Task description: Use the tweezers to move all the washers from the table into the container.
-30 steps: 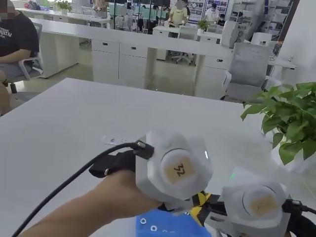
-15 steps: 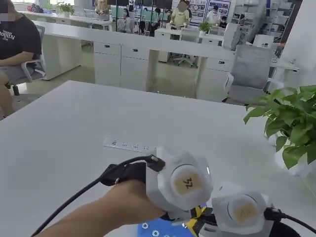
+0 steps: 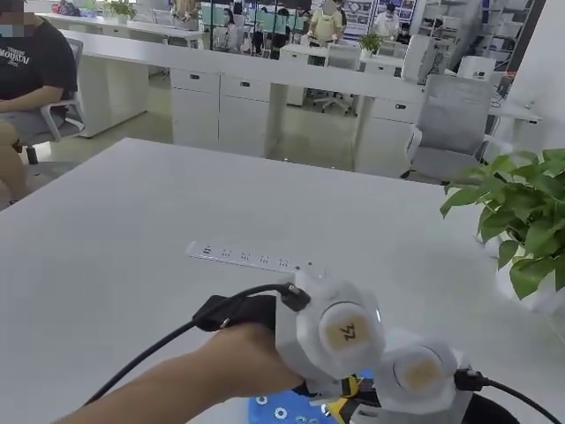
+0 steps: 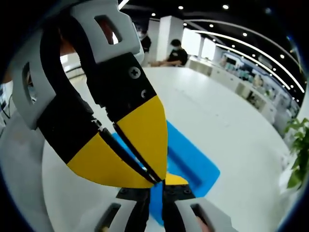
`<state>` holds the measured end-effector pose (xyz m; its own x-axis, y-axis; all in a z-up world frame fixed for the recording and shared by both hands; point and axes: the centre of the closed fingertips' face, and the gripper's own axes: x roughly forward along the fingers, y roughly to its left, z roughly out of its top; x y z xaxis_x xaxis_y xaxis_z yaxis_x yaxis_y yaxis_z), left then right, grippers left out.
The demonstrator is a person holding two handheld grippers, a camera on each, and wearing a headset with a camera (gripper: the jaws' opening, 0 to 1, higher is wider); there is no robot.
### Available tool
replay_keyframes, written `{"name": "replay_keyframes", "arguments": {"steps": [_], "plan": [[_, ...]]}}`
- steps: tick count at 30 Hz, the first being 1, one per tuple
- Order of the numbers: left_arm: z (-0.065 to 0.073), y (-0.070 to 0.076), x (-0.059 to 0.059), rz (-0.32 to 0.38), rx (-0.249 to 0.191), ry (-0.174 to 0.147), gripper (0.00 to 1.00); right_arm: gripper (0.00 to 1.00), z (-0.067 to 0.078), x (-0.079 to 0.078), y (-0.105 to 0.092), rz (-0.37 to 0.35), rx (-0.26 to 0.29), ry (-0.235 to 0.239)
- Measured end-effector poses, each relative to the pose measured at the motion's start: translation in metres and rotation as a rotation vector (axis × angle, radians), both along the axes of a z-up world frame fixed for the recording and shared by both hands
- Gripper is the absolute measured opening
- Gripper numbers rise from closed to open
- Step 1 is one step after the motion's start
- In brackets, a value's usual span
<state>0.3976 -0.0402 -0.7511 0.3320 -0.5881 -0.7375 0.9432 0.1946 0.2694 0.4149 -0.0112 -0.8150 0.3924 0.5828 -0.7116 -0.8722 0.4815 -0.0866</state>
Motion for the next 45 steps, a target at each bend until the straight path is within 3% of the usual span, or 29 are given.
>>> {"name": "replay_keyframes", "arguments": {"steps": [11, 21, 30, 38, 43, 45], "plan": [[-0.01, -0.001, 0.001, -0.015, 0.028, 0.024, 0.0, 0.04, -0.011, 0.001, 0.001, 0.019, -0.034, 0.021], [-0.012, -0.005, 0.004, -0.034, 0.026, 0.031, 0.0, 0.05, -0.011, 0.002, 0.0, 0.007, -0.024, 0.035], [-0.014, -0.01, 0.001, -0.053, 0.042, 0.034, 0.0, 0.06, -0.013, 0.006, -0.002, -0.06, 0.022, 0.087], [-0.01, -0.008, -0.006, -0.056, 0.072, 0.009, 0.0, 0.07, -0.013, 0.006, -0.004, -0.094, 0.024, 0.077], [-0.001, -0.008, -0.011, -0.056, 0.079, -0.021, 0.0, 0.07, -0.012, 0.016, -0.011, -0.106, 0.04, 0.057], [0.004, -0.008, -0.015, -0.052, 0.075, -0.039, 0.0, 0.07, -0.007, 0.013, -0.011, -0.113, 0.047, 0.05]]}}
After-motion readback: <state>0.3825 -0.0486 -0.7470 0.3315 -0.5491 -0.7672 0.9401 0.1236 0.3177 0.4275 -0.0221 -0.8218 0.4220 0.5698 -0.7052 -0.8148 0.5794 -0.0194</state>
